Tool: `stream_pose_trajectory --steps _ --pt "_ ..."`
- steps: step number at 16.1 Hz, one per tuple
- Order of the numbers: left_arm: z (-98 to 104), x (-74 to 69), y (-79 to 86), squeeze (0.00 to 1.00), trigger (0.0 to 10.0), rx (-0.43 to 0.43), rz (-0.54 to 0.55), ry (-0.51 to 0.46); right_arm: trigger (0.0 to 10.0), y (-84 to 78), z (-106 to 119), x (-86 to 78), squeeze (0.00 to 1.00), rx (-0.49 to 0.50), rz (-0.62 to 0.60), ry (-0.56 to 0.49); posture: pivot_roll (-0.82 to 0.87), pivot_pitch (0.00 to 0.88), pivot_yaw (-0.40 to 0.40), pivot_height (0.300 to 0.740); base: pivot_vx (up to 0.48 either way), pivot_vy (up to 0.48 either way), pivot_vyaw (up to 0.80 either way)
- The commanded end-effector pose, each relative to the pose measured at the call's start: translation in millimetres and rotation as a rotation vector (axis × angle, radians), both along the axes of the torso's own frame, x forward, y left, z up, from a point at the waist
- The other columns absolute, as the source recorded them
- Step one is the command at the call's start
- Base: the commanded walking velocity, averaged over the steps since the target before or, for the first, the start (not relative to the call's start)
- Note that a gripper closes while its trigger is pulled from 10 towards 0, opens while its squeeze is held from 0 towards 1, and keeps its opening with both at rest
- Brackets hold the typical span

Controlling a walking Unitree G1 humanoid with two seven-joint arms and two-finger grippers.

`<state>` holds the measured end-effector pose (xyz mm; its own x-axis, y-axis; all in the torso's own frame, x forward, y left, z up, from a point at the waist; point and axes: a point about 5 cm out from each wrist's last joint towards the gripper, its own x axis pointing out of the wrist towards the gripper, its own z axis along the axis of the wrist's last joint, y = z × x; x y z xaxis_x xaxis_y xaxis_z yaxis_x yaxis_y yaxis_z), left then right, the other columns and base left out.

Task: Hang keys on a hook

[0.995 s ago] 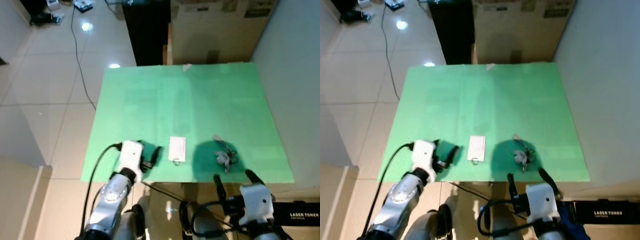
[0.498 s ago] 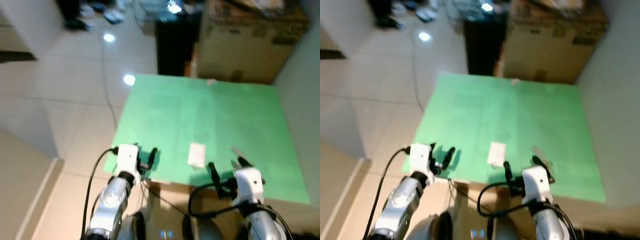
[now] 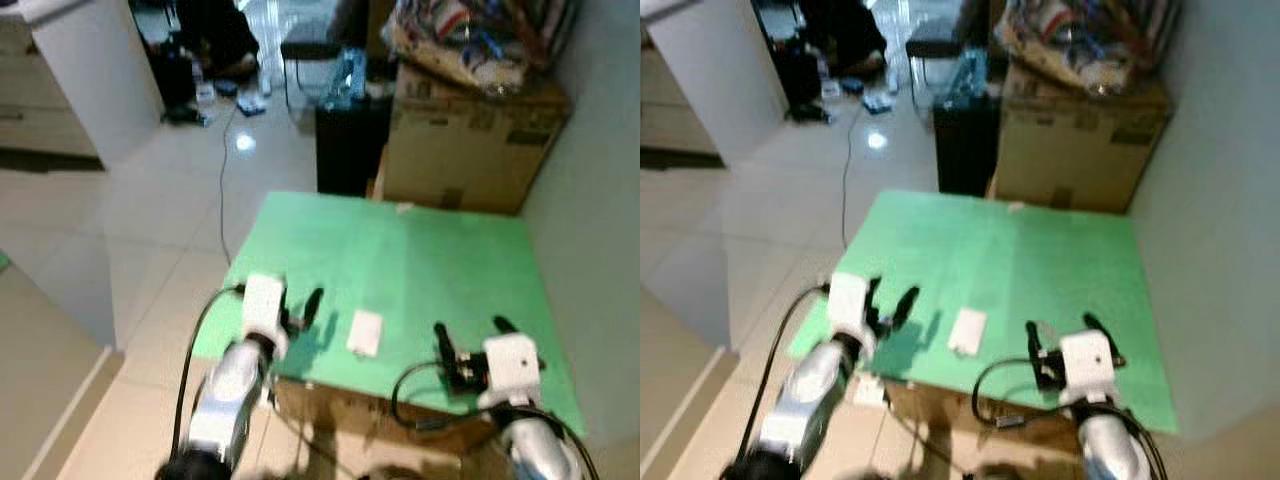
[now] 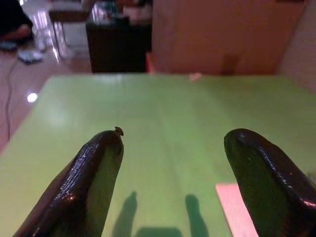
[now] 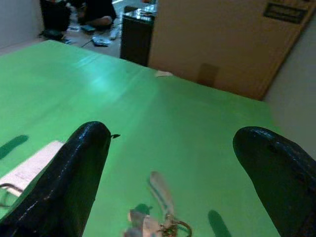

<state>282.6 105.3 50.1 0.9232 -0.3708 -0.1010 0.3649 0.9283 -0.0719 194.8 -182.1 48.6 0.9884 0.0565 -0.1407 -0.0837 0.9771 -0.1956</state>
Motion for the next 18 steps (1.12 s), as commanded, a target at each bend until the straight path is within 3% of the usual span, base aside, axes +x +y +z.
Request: stream_pose_trajectory --steps 1,6,9,12,15,16,18 --pt "-8 -3.2 7.6 0.00 10.0 0.023 0.016 0.032 10.0 2.9 1 2.2 0.00 0.009 0.007 -0.016 -0.16 0.034 0.063 0.726 0.000 0.000 0.00" --pt "-10 3.5 14.5 0.00 10.0 0.040 0.024 0.049 10.0 3.4 -1 0.1 0.00 0.018 -0.014 -0.023 -0.17 0.041 0.091 0.726 0.000 0.000 0.00" --pt "-22 3.6 19.3 0.00 10.0 0.060 0.017 0.123 10.0 12.4 0 -8.8 0.00 0.035 0.038 -0.011 -0.18 0.074 0.108 0.726 0.000 0.000 0.00" --pt "-29 2.8 0.4 0.00 10.0 0.056 -0.084 0.180 10.0 21.8 -4 -16.7 0.00 0.050 0.093 0.020 -0.18 0.110 0.125 0.726 0.000 0.000 0.00" --pt "-39 -4.6 -32.2 0.00 10.0 -0.069 -0.186 0.294 10.0 25.7 -9 -38.5 0.00 0.040 0.100 0.053 -0.21 0.147 0.134 0.726 0.000 0.000 0.00" --pt "-42 -8.8 -44.9 0.00 10.0 -0.085 -0.241 0.314 10.0 28.6 -11 -46.4 0.00 0.023 0.124 0.068 -0.22 0.159 0.141 0.726 0.000 0.000 0.00" --pt "-41 -5.9 -56.5 0.00 10.0 -0.104 -0.251 0.335 10.0 33.4 -11 -56.3 0.00 -0.001 0.146 0.077 -0.23 0.169 0.147 0.726 0.000 0.000 0.00"
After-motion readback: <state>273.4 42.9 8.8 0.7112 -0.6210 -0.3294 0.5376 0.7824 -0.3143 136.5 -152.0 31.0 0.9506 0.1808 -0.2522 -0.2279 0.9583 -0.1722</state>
